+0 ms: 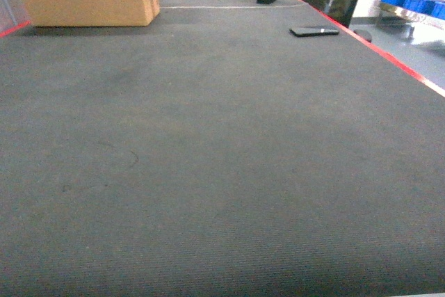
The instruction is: Sort blue parts and orange caps into right shelf containers
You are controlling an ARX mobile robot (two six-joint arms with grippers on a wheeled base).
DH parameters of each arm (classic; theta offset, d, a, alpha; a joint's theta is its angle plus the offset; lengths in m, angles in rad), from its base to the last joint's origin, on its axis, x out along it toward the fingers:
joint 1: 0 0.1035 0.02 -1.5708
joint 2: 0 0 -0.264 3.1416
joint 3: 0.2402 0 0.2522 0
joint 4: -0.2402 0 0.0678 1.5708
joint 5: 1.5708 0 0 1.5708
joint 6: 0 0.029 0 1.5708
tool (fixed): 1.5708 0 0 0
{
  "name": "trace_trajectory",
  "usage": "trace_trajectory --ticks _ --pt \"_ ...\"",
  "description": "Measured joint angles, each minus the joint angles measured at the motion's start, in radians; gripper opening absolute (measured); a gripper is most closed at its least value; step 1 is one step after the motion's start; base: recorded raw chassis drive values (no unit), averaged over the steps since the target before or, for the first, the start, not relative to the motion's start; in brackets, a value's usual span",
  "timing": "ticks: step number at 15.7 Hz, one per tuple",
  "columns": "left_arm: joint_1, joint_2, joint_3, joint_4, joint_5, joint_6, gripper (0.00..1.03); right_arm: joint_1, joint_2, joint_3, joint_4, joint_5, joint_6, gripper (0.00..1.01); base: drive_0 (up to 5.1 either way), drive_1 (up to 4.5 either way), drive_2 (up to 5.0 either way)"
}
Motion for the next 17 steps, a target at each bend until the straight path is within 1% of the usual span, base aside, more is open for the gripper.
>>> trace_trajectory --ticks 9,17 --pt "0.0 0.0 0.0 0.0 0.001 0.0 0.42 0.0 0.0 0.0 0.0 0.0 0.0 0.44 0.0 0.0 0.0" --pt "0.0 0.0 0.0 0.0 0.001 0.0 0.42 0.0 0.0 0.0 0.0 0.0 0.0 0.44 -1.7 -1.7 -1.7"
